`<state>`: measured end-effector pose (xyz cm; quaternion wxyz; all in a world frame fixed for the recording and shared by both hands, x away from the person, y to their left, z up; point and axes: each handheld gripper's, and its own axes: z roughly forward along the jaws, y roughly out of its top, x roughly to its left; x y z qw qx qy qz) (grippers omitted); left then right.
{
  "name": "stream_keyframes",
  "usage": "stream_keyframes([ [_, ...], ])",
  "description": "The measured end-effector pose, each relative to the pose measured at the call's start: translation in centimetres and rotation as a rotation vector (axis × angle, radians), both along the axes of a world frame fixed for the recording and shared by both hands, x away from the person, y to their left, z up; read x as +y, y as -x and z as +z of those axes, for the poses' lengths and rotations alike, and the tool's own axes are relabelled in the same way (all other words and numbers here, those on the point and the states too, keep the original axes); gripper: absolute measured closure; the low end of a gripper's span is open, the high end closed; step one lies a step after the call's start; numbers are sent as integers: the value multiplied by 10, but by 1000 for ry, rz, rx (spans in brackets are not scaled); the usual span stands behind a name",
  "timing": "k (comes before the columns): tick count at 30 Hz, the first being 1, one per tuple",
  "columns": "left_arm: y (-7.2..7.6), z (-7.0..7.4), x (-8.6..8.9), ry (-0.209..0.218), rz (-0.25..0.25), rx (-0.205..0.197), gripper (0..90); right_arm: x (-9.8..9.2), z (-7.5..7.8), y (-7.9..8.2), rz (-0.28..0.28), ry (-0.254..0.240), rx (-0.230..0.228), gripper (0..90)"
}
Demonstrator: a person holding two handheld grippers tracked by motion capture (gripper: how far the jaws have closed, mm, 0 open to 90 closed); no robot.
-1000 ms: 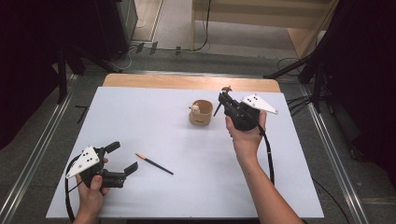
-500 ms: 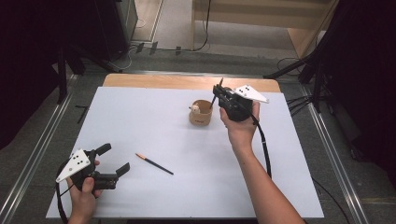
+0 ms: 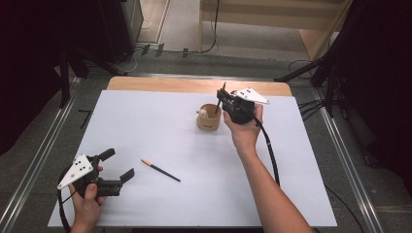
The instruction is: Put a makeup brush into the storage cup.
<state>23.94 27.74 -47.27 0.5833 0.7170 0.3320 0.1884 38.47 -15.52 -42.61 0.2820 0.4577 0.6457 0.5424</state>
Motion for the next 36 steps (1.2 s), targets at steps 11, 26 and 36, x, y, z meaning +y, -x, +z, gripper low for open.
stream_keyframes([
  [11,0,1,0,0,-4,-8,0,5,-18,-5,2,38,37,841],
  [26,-1,1,0,-1,-6,-11,0,7,-37,-6,8,70,84,838],
  [36,-1,1,0,3,-2,-15,0,-2,-25,6,-19,46,120,379],
])
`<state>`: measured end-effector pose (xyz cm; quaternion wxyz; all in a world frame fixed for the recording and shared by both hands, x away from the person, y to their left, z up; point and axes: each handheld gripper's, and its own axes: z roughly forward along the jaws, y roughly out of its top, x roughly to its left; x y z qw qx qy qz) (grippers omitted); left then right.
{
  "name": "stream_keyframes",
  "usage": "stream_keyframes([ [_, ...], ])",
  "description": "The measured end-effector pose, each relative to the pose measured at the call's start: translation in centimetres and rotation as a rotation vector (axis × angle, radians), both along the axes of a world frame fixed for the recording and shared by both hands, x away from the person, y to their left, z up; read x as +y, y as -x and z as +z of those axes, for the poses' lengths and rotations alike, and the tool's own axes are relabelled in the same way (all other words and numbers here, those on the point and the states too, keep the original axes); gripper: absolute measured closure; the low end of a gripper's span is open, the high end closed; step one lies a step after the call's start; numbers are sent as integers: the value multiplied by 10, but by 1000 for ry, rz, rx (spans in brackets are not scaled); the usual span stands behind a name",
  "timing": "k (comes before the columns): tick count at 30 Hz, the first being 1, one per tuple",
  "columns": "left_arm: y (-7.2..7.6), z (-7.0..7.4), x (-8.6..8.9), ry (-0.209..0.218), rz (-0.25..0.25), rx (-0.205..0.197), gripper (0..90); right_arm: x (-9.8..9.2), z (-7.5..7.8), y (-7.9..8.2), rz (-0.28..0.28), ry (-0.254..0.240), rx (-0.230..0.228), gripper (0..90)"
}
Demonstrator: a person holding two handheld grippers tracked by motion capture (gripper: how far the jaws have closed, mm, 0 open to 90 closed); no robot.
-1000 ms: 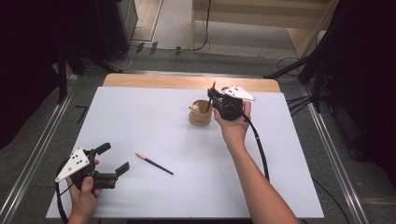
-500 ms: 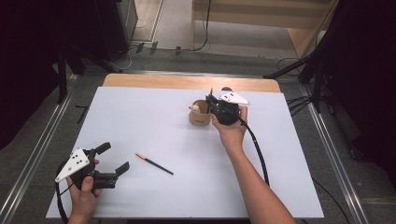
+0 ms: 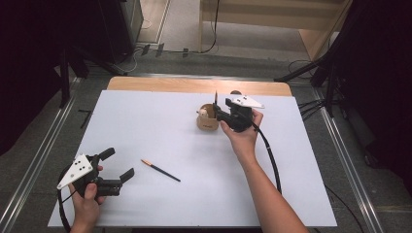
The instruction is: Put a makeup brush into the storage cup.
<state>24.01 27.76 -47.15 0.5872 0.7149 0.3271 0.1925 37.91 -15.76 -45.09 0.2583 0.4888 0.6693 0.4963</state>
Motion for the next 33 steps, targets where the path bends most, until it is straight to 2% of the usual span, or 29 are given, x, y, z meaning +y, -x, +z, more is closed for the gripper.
stream_keyframes([
  [3,-1,0,0,-1,2,-1,0,-8,1,9,18,10,-14,160],
  [6,-1,0,0,-1,2,-1,0,-16,0,21,35,32,-44,79],
  [8,-1,1,0,-3,2,-2,0,-23,0,27,51,37,-45,33],
  [18,0,1,-1,-12,3,-7,0,-56,-1,63,64,3,-76,0],
  [28,-1,0,-2,-13,3,-7,0,-81,-7,98,70,14,-89,0],
  [33,-1,0,-4,-15,2,-8,0,-97,-11,111,53,-20,-81,0],
])
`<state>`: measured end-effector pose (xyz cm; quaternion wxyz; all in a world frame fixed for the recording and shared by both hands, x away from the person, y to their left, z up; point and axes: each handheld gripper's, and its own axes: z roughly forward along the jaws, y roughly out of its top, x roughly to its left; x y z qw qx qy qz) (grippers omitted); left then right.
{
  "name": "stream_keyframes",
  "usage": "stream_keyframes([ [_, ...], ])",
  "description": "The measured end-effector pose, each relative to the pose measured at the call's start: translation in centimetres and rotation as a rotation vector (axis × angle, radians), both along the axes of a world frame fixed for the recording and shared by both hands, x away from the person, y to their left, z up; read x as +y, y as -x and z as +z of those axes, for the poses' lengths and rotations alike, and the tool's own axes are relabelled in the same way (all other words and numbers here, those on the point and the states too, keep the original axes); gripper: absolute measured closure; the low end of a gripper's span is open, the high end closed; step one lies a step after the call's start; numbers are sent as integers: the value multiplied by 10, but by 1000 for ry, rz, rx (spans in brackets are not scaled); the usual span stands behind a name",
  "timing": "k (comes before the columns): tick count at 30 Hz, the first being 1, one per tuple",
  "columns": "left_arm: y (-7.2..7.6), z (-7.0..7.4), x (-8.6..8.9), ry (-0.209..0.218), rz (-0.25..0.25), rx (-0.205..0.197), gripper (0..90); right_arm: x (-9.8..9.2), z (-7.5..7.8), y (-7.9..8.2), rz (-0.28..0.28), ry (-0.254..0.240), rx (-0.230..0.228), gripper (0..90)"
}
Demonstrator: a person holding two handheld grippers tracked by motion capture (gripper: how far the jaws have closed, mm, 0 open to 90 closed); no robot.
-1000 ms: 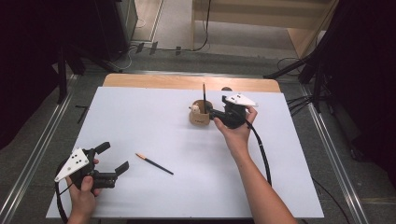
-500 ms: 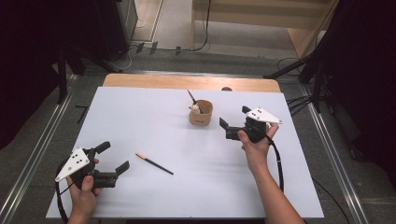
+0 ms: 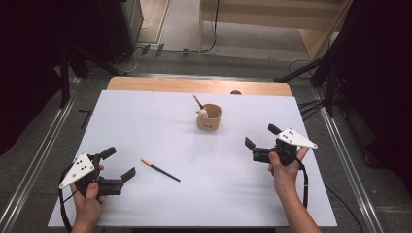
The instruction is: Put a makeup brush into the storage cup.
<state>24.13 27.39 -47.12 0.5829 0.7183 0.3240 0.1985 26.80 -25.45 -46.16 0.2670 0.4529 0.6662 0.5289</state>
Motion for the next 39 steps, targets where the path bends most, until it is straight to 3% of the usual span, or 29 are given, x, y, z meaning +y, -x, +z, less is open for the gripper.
stream_keyframes([
  [15,0,0,-2,-4,-3,-9,0,-42,-20,35,-61,13,7,0],
  [25,3,1,5,4,19,-17,0,-54,-25,55,-63,17,11,0],
  [39,5,5,-1,-7,32,-30,0,-69,-27,65,-93,-7,1,0],
])
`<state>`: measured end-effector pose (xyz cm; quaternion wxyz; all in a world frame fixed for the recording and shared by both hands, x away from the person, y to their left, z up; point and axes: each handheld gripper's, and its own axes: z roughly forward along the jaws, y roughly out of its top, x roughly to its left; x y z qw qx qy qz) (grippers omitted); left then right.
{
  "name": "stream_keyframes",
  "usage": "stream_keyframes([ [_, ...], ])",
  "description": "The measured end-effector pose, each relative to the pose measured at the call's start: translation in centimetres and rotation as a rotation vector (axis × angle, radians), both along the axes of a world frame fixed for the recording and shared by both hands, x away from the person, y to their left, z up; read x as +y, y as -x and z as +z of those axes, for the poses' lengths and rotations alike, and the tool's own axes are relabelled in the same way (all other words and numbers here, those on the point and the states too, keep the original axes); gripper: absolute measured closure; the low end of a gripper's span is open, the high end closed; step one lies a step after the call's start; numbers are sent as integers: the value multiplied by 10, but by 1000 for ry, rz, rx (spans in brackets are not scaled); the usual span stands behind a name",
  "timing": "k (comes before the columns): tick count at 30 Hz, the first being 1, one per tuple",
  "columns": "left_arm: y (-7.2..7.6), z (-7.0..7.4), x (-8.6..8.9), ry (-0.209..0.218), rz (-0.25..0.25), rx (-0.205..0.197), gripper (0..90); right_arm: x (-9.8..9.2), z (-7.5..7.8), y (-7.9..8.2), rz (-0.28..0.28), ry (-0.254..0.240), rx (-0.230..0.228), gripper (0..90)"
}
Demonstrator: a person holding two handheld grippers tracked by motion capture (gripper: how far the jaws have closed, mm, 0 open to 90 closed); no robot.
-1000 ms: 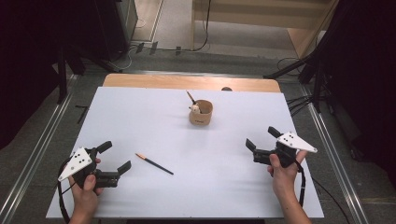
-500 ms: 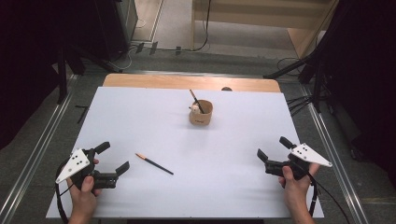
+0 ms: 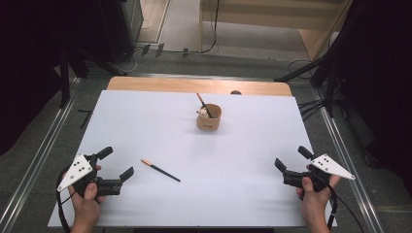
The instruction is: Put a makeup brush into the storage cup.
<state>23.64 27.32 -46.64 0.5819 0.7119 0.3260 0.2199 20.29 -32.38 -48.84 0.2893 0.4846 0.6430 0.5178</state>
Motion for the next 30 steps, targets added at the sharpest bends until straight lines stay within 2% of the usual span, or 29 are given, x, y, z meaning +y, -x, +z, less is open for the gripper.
stream_keyframes([
  [13,-3,11,-24,0,25,12,0,4,1,-1,23,-6,-4,0],
  [17,-6,14,-31,-25,22,11,0,4,1,-1,26,-6,-11,0],
  [22,-14,17,-38,-49,16,37,0,4,1,-1,25,-8,-6,0],
  [25,-22,17,-45,-73,-16,65,0,4,1,-1,22,-10,-7,2],
  [30,-30,16,-53,-124,-62,83,0,4,1,-1,20,-10,0,2],
])
